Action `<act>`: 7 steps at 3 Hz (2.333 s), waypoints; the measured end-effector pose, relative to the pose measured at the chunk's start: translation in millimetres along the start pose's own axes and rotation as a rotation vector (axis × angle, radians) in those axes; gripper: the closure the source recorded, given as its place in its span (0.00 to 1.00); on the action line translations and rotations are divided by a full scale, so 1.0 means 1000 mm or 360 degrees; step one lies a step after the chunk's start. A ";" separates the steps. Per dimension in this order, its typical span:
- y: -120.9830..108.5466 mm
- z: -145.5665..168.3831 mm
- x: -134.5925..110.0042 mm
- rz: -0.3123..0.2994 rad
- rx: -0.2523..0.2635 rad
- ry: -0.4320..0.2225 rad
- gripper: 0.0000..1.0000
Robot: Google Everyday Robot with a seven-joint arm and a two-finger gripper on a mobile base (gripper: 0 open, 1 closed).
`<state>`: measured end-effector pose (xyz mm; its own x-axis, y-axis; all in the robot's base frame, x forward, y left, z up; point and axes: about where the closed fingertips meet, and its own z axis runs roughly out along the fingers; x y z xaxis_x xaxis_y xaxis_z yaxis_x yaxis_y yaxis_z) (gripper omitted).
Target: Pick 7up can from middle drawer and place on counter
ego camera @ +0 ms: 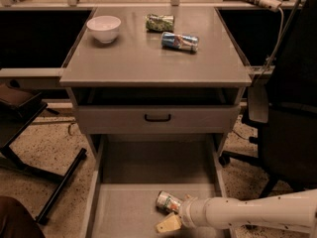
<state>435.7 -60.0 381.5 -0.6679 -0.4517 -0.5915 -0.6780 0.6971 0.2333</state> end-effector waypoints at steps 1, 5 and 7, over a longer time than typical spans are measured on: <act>0.002 0.014 -0.004 -0.0077 0.0030 0.0033 0.00; 0.007 0.036 -0.025 -0.0172 0.0086 0.0018 0.37; 0.002 0.017 -0.043 -0.0143 0.0072 -0.0032 0.84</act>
Offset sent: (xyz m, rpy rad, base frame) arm 0.0372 0.0550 -0.0167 -0.1361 -0.1381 0.0593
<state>468.4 -29.6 394.4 -0.5985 -0.5026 -0.6238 -0.7200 0.6789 0.1438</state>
